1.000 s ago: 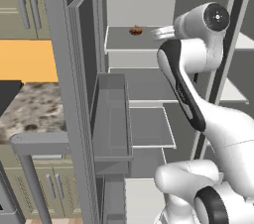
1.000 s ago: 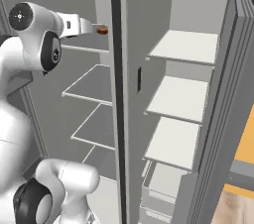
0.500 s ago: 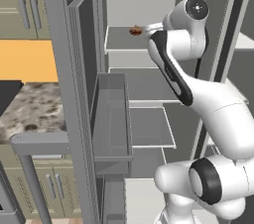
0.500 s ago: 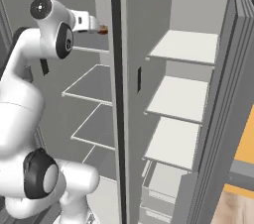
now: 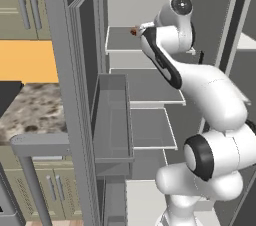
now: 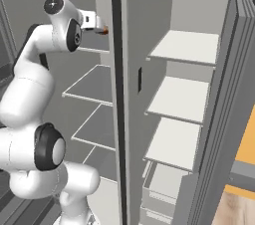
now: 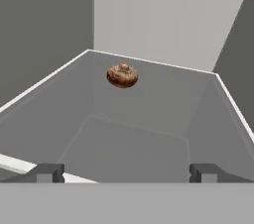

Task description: Gather the garlic and mushroom from the fridge and place them on a tray on the dining counter. Then gather the chicken drumstick and fish from the fridge and place them on the other tray.

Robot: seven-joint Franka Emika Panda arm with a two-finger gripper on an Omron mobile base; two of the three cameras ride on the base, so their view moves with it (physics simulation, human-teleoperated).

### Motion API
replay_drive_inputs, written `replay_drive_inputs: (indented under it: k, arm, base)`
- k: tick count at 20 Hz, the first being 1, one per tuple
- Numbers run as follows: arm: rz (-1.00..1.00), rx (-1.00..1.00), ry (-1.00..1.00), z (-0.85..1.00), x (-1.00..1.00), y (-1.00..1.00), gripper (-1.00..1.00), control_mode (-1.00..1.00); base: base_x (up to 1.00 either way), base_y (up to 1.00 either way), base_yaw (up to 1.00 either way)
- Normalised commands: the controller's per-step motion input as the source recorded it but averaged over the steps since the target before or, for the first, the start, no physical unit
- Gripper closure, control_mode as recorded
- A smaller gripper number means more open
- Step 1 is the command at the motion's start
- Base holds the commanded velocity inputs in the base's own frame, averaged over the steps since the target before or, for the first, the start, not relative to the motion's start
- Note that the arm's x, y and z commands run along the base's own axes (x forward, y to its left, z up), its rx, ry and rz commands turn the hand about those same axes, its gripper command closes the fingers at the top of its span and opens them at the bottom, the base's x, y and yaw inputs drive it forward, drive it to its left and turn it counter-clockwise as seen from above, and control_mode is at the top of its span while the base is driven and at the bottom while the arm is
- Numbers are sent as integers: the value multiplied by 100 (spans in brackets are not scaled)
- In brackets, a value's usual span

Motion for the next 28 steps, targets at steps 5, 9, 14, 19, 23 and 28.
replay_drive_inputs:
  k: [5, 9, 14, 19, 23, 28]
  arm:
    - [-2, 0, 1, -15, 59, 5, -100, -100]
    - [-2, 0, 0, -12, 64, 1, -100, -100]
    - [-2, 0, 0, -8, 67, 1, -100, -100]
    - [-3, 0, 0, -1, 68, 8, -100, -100]
    - [-2, 0, 2, -5, 61, 11, -100, -100]
    - [0, 0, 5, -9, 50, 3, -100, -100]
  base:
    - [0, 0, 0]
    - [0, 0, 0]
    - [0, 0, 0]
    - [0, 0, 0]
    - [0, 0, 0]
    - [0, 0, 0]
